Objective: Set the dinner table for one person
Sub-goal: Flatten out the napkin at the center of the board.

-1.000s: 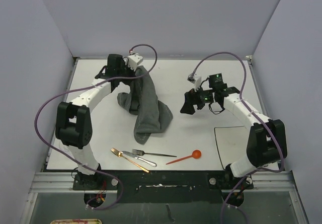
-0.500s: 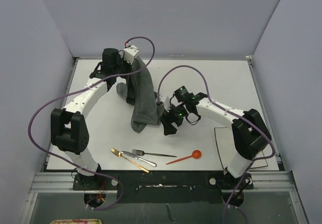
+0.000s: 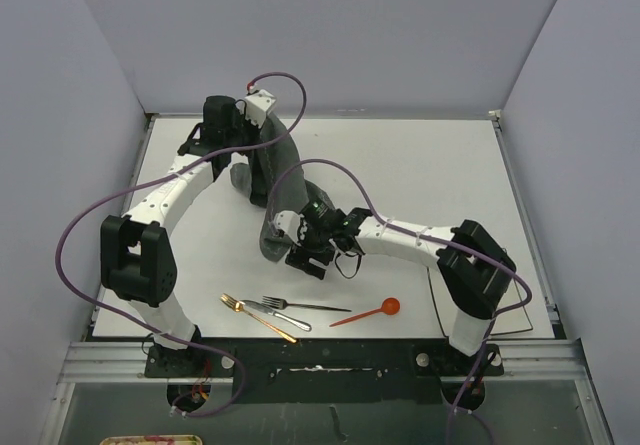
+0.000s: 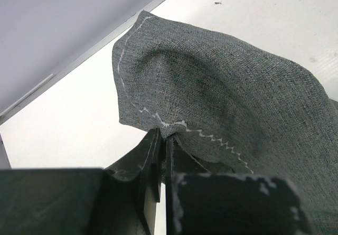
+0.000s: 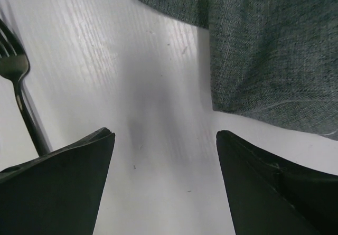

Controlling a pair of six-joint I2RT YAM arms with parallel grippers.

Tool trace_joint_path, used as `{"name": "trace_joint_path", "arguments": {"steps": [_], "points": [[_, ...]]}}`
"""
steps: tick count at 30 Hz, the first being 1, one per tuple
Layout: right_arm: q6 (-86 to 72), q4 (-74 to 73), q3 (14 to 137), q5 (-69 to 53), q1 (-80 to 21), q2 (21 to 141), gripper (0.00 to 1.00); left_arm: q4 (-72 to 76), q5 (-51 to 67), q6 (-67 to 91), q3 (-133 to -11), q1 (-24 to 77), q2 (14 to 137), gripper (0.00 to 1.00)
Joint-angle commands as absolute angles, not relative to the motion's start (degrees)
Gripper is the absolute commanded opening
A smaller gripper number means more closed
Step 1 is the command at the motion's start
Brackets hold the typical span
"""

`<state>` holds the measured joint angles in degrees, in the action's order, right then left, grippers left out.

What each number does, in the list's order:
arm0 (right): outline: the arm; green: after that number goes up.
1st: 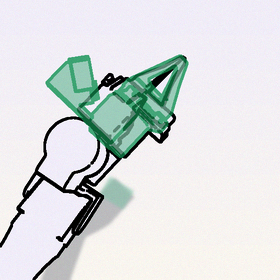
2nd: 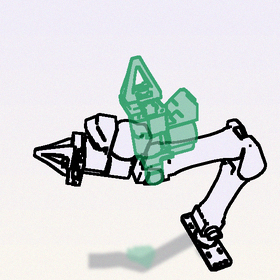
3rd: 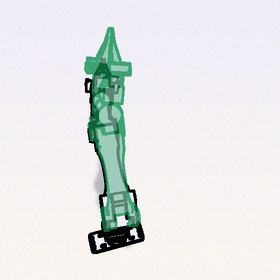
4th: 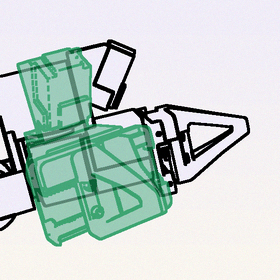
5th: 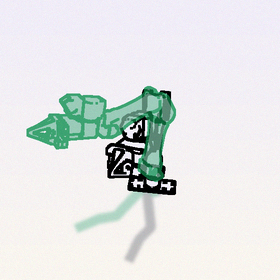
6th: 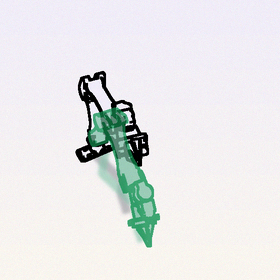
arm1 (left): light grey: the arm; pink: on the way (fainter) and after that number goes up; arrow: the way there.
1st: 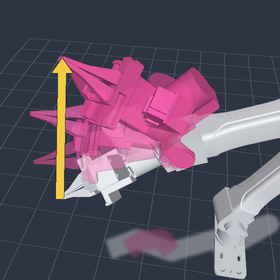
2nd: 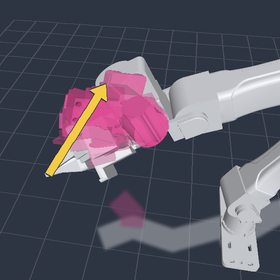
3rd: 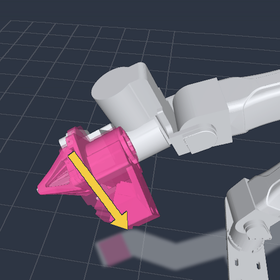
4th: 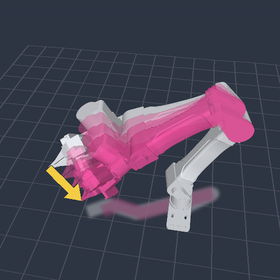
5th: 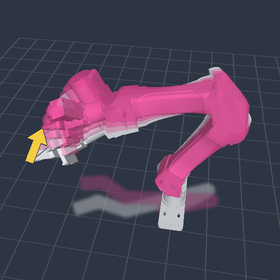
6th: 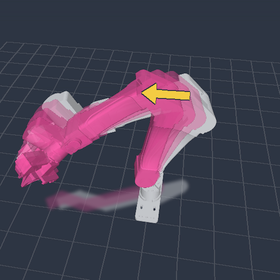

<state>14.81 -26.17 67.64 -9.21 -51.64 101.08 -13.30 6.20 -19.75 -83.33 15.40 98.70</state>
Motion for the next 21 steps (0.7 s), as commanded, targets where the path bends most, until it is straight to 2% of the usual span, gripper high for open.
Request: {"name": "trace_joint_path", "arguments": {"steps": [1,6,11,21], "points": [[17.1,-19.9,70.0,-2.2,-53.9,100.1,0.79,-11.6,6.0,-18.9,-84.4,15.4,96.3,0.00],[21.0,-15.8,69.5,2.0,-56.8,99.7,0.78,-11.3,7.1,-17.4,-84.1,15.4,97.3,0.00],[21.1,-15.2,71.9,0.1,-58.6,101.5,0.74,-11.8,7.4,-16.3,-85.5,15.5,99.0,0.00],[22.2,-13.8,76.2,-1.6,-59.0,107.9,0.72,-12.3,8.4,-14.7,-86.0,15.8,98.8,0.00]]}}
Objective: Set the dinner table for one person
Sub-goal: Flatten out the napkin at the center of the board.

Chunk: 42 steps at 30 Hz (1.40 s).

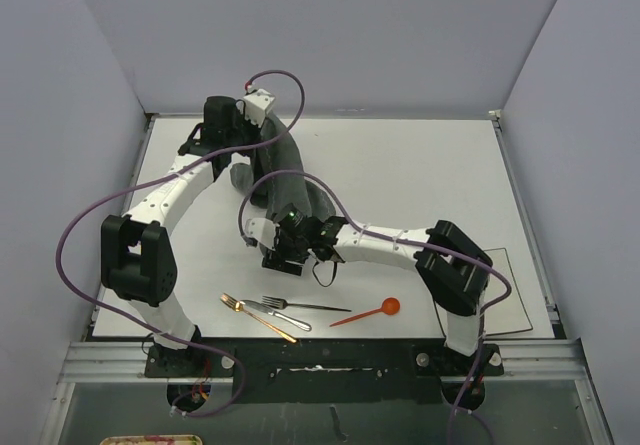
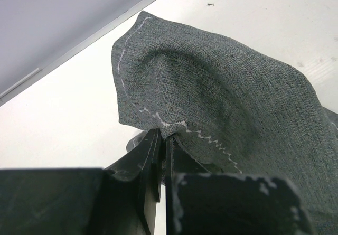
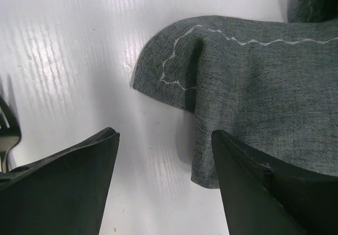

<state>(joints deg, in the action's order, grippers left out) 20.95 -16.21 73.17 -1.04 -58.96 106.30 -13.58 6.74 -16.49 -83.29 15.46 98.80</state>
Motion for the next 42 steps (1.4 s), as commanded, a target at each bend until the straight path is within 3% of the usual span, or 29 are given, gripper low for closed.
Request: {"name": "trace_joint_path", "arguments": {"steps": [1,23,42], "points": [[22.3,-13.8,76.6,-1.7,-59.0,108.6,0.72,-12.4,8.7,-14.3,-86.1,15.9,98.6,0.00],[21.8,-14.6,82.4,-1.9,-56.7,116.3,0.64,-11.4,10.8,-14.1,-83.6,16.4,97.3,0.00],[19.7,-23.1,87.0,-7.1,-61.6,116.3,0.61,-10.4,8.6,-15.5,-84.3,15.7,100.4,0.00]]}}
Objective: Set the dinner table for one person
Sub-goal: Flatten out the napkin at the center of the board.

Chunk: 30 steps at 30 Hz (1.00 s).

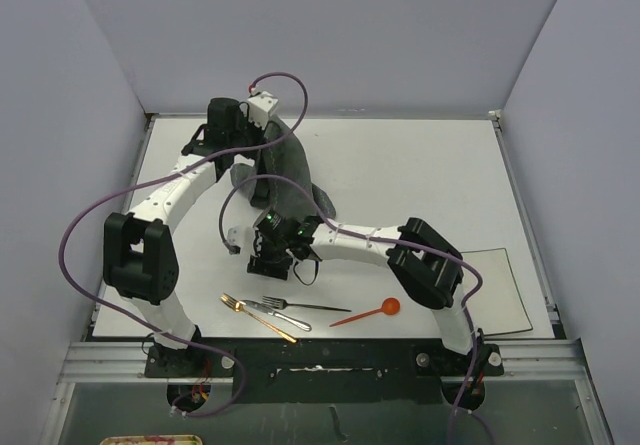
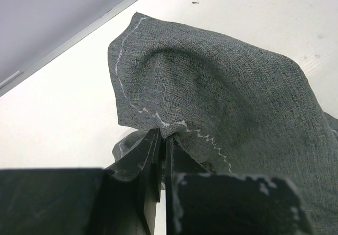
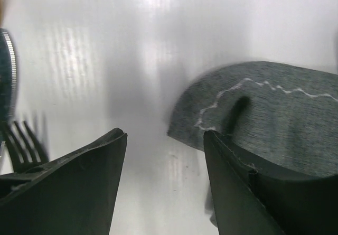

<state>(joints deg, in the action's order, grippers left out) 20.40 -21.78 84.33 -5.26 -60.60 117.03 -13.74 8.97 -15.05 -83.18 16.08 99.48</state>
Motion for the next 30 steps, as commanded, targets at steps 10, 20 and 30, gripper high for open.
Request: {"name": "trace_joint_path", "arguments": {"steps": [10,20,30], "points": [[18.8,-22.1,86.8,-8.5,-62.0,119.4,0.56,-10.9,8.6,-15.6,-84.8,15.6,100.4,0.00],[19.8,-21.8,87.8,-8.5,-61.9,121.4,0.52,-11.2,9.6,-15.2,-84.7,15.7,99.8,0.00],[20.4,-21.2,87.3,-4.1,-60.5,120.6,0.50,-9.9,9.9,-15.8,-83.0,15.7,99.7,0.00]]}}
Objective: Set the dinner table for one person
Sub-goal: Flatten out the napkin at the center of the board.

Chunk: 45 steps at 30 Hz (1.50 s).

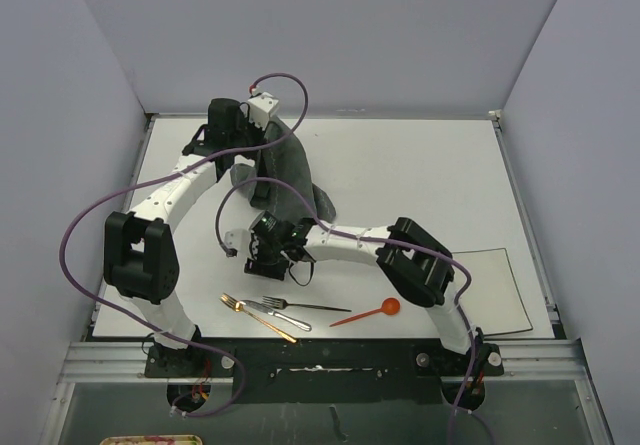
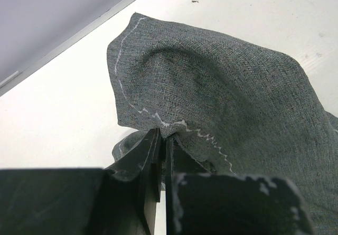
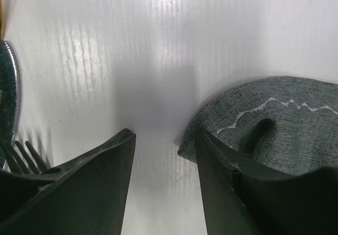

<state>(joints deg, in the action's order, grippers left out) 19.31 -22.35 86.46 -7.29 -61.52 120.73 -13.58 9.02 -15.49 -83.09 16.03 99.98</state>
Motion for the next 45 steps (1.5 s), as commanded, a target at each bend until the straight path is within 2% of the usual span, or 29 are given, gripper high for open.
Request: {"name": "trace_joint_path", "arguments": {"steps": [1,8,13,17,22,32,45], "points": [[20.6,-21.3,87.4,-3.5,-60.1,120.6,0.49,-9.9,9.9,-15.8,-83.0,15.7,99.8,0.00],[19.5,-22.7,87.6,-3.2,-58.0,120.8,0.46,-9.7,9.7,-16.4,-82.4,15.7,99.8,0.00],[18.7,-23.3,87.8,-4.8,-57.5,121.6,0.38,-9.8,9.6,-16.6,-82.5,15.7,99.8,0.00],[18.5,-24.3,88.6,-6.3,-57.5,122.6,0.26,-9.8,9.6,-16.8,-82.5,15.7,99.9,0.00],[18.6,-26.0,90.0,-6.9,-57.3,123.4,0.00,-9.6,9.6,-17.1,-82.3,15.7,100.2,0.00],[18.7,-28.0,92.8,-4.5,-55.5,122.8,0.00,-9.5,9.0,-17.8,-82.4,15.6,99.6,0.00],[22.1,-27.9,90.8,4.1,-50.3,110.4,0.00,-11.2,7.8,-19.5,-85.2,15.0,96.7,0.00]]}}
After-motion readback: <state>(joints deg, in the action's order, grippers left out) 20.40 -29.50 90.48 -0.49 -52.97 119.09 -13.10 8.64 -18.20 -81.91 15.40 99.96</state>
